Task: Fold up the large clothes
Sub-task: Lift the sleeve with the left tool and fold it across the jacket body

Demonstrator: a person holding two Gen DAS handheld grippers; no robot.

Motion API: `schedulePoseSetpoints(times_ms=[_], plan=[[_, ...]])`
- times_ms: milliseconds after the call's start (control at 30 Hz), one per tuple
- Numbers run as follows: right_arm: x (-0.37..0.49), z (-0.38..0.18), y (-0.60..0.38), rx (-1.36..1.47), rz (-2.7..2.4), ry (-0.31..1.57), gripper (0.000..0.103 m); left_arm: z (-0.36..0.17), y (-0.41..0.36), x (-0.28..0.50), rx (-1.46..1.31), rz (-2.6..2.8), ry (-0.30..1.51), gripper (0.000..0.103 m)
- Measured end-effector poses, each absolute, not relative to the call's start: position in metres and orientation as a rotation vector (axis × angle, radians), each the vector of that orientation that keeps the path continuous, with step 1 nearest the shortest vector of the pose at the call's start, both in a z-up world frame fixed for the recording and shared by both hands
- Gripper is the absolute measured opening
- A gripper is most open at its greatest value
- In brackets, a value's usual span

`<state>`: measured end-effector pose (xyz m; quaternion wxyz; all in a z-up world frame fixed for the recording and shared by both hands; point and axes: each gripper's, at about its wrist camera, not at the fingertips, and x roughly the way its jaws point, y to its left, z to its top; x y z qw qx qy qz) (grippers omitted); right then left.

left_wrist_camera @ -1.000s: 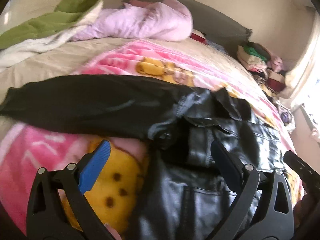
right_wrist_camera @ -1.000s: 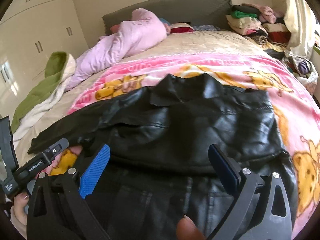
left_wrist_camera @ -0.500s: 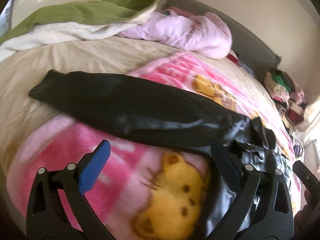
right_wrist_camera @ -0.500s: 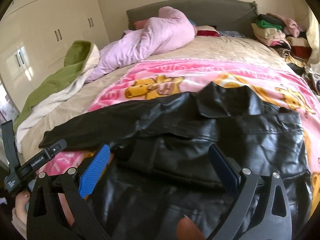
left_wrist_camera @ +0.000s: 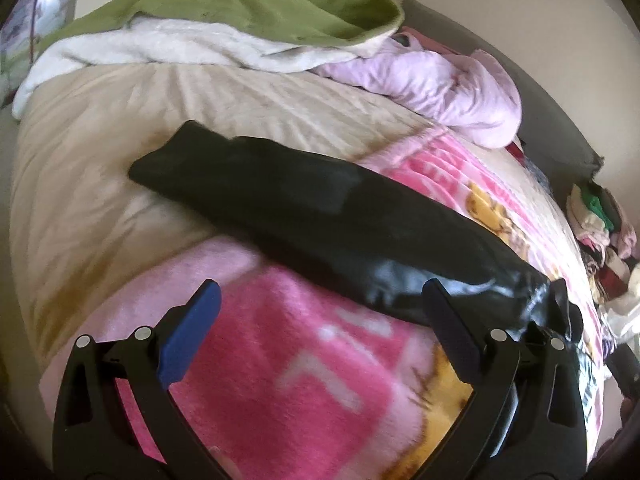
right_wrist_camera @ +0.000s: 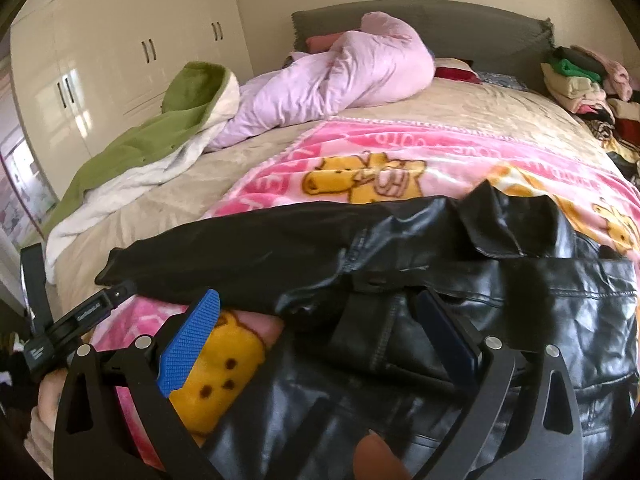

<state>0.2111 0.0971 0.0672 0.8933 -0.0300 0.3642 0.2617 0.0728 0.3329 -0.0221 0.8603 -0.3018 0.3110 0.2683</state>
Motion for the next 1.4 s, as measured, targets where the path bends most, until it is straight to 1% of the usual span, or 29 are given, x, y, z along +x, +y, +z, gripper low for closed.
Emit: schedulePoseSetpoints(times_ms=[233, 567, 600, 633, 667, 700, 733, 767, 833, 1033, 1233, 1400], plan=[[0.209, 0.058, 0.092, -0.030, 0.542, 0.790, 0.098, -0.039, 0.369, 0.069, -0.734, 0.619, 0.639, 0.094], [0.205, 0.052, 0.056, 0.016, 0.475, 0.811, 0.099, -0.059, 0.414, 0.086, -0.846, 0.646, 0.632, 0.092], [0.204, 0.051, 0.051, 0.024, 0.469, 0.813, 0.099, -0.058, 0.414, 0.088, -0.843, 0.655, 0.625, 0.089], [0.204, 0.051, 0.048, 0.027, 0.462, 0.814, 0.099, -0.055, 0.415, 0.093, -0.835, 0.646, 0.622, 0.068], [0.203, 0.050, 0.044, 0.030, 0.452, 0.817, 0.099, -0.053, 0.414, 0.099, -0.827, 0.641, 0.629, 0.050], [0.203, 0.050, 0.040, 0.032, 0.448, 0.818, 0.099, -0.049, 0.413, 0.105, -0.804, 0.657, 0.642, 0.045], [0.202, 0.050, 0.035, 0.035, 0.439, 0.818, 0.098, -0.043, 0.412, 0.108, -0.783, 0.651, 0.640, 0.030], [0.201, 0.051, 0.032, 0.039, 0.433, 0.817, 0.098, -0.039, 0.412, 0.109, -0.765, 0.653, 0.635, 0.018], [0.200, 0.052, 0.024, 0.052, 0.423, 0.812, 0.098, -0.027, 0.410, 0.108, -0.753, 0.632, 0.605, 0.008], [0.196, 0.059, -0.002, 0.093, 0.395, 0.798, 0.098, 0.025, 0.389, 0.100, -0.726, 0.523, 0.481, 0.001], [0.186, 0.072, -0.025, 0.127, 0.386, 0.759, 0.098, 0.092, 0.342, 0.101, -0.641, 0.414, 0.346, 0.001], [0.180, 0.078, -0.051, 0.174, 0.374, 0.738, 0.098, 0.142, 0.291, 0.107, -0.558, 0.307, 0.273, 0.001]])
